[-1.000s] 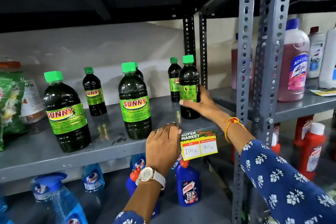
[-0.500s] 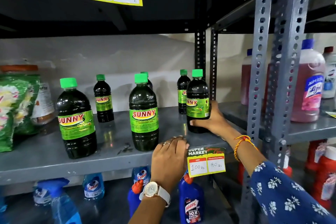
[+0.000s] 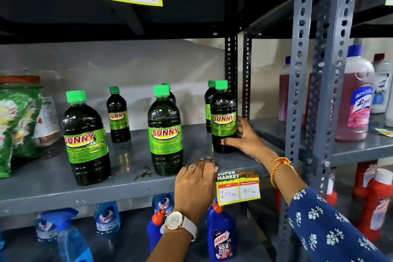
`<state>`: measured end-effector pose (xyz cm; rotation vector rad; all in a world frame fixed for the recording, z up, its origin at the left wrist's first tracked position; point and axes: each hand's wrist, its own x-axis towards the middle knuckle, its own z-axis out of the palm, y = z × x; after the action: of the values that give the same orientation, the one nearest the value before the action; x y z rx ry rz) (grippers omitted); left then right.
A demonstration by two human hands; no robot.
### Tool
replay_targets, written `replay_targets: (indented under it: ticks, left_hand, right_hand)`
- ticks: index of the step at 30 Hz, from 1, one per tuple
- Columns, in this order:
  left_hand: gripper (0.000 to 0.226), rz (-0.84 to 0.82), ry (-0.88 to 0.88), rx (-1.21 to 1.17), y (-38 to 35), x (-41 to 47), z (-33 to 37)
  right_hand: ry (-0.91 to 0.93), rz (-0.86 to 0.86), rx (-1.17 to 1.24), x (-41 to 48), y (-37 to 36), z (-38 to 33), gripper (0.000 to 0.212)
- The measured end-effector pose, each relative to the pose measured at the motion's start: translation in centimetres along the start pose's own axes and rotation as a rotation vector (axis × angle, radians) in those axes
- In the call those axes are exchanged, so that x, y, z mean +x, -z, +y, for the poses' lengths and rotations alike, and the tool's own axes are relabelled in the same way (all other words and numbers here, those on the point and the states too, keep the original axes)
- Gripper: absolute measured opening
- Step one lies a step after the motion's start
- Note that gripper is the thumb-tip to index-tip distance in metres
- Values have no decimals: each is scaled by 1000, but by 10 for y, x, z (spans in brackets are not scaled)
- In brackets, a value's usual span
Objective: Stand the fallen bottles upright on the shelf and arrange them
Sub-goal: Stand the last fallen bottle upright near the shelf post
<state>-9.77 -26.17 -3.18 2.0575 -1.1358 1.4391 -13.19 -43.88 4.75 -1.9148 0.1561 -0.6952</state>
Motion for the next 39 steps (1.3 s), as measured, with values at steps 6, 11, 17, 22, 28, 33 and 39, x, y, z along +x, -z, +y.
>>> replay_targets:
  ticks: [6,11,17,22,28,33,39]
  left_hand:
    - [22,-40,24,-27,2,1,1]
    - [24,-91,34,-24,5,1,1]
    - [29,-56,23,-10,7,4,2]
    - [23,-43,26,17,8,5,2]
    - [26,-45,18,43,11,4,4]
    - [27,-50,18,21,11,4,6]
    - [27,-148,64,5,17,5,9]
  right_hand:
    - [-28,57,-164,-3,0,0,92]
    - [-31,52,-163,-4,-1,-3,79]
    - [-35,13,-194,-11,1,-8,57]
    - [15,-13,-176,-30,7,-14,48]
    - [59,-13,-199,-54,16,-21,39]
    - [85,-11,-224,-63,17,-26,40]
    - [75,-31,-234,-60,18,-20,48]
